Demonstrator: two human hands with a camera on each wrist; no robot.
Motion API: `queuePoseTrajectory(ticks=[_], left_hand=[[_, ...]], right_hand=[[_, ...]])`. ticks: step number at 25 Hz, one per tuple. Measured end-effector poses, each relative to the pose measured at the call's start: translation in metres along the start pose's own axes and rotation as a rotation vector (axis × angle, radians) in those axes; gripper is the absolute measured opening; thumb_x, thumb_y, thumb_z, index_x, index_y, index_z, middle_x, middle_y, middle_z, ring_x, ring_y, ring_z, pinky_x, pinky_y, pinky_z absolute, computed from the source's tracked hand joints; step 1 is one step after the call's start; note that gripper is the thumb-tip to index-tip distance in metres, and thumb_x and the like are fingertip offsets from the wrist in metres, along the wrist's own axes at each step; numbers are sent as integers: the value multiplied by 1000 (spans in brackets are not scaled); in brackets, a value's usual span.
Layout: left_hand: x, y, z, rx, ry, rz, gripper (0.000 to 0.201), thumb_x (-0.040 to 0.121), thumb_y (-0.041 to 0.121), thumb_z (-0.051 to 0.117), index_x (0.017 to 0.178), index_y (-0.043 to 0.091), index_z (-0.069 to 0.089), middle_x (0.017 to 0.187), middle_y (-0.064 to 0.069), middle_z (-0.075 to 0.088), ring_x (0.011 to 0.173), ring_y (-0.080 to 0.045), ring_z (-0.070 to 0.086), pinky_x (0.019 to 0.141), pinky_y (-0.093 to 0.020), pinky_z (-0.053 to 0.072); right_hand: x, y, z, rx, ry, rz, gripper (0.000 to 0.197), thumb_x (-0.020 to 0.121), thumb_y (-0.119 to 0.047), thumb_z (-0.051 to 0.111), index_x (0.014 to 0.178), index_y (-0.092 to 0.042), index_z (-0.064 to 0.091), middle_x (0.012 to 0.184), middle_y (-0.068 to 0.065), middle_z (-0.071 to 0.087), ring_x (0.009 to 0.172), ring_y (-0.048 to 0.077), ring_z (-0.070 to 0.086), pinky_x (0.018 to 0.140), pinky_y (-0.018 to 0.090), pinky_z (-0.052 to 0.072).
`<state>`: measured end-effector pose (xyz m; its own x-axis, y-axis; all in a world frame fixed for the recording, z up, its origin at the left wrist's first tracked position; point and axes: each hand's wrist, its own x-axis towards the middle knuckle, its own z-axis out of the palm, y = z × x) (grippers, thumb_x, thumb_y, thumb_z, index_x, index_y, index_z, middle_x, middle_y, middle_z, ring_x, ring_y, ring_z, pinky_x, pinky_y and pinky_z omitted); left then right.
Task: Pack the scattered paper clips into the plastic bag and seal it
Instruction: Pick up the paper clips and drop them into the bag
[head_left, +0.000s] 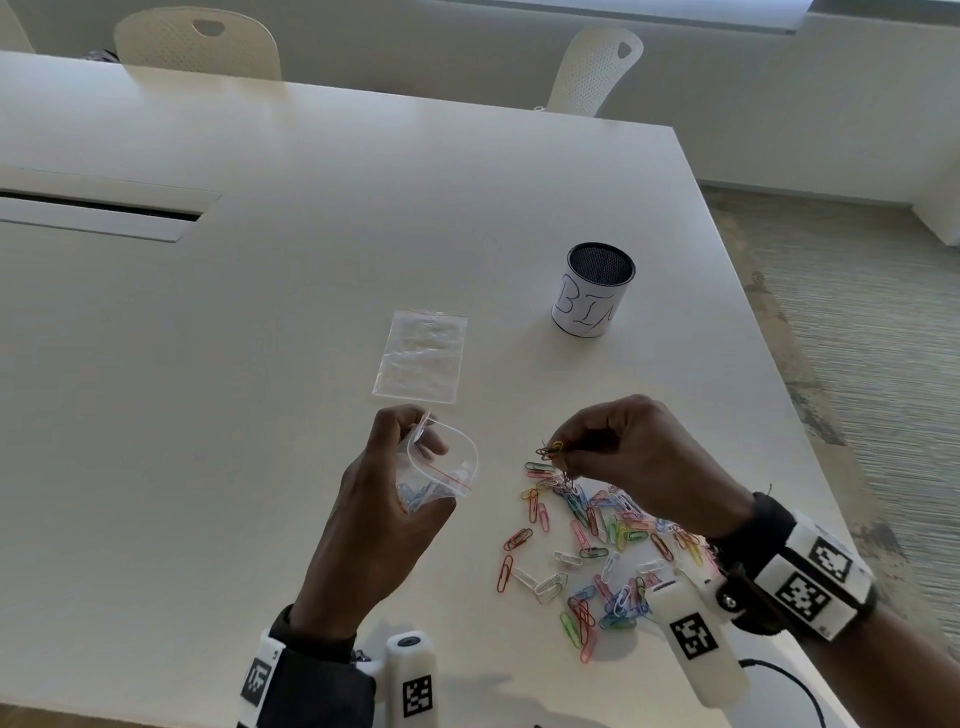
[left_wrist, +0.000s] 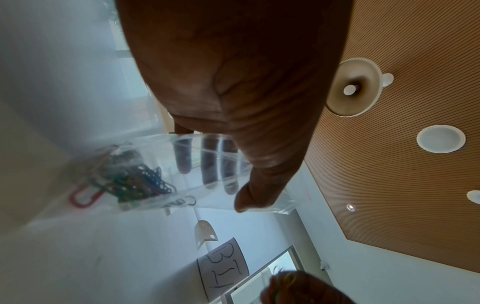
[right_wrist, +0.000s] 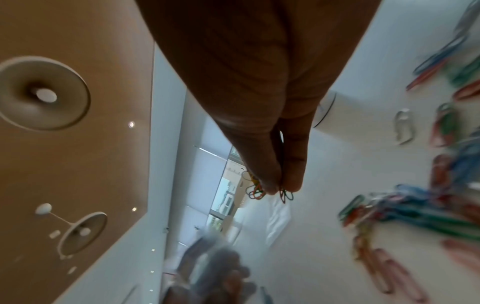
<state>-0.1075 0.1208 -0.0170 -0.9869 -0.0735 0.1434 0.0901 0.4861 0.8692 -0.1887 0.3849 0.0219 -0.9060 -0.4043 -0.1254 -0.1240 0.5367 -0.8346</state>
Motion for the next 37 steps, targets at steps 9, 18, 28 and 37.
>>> queuePoseTrajectory(ticks=[9, 18, 28, 37], left_hand=[[-1, 3, 2, 39, 9, -3, 57, 82, 7, 79, 119, 35, 46, 108, 23, 62, 102, -4, 63, 71, -12, 52], [-3, 8, 2, 23, 18, -27, 56, 82, 8, 77, 120, 36, 46, 100, 21, 68, 90, -3, 67, 65, -10, 50], [-3, 5, 1, 0, 3, 0, 54, 82, 6, 78, 118, 33, 48, 108, 20, 62, 102, -7, 63, 71, -12, 51], [-2, 4, 1, -6, -7, -4, 54, 81, 7, 79, 119, 31, 49, 106, 19, 64, 100, -7, 63, 68, -9, 50]], right_hand=[[18, -72, 28, 53, -15, -233, 9, 85, -7, 84, 93, -11, 83, 81, 4, 81, 77, 22, 78, 79, 39, 65], [25, -86, 48, -231, -72, -403, 11, 92, -14, 79, 101, -17, 84, 89, -2, 82, 75, 1, 75, 71, 22, 61], [37, -17, 8, -407, -65, -251, 13, 95, -14, 75, 105, -18, 82, 105, -4, 77, 86, 7, 72, 82, 34, 62], [12, 18, 34, -713, -258, -215, 44, 85, -60, 74, 121, -38, 64, 127, -16, 54, 112, 4, 50, 83, 20, 45]])
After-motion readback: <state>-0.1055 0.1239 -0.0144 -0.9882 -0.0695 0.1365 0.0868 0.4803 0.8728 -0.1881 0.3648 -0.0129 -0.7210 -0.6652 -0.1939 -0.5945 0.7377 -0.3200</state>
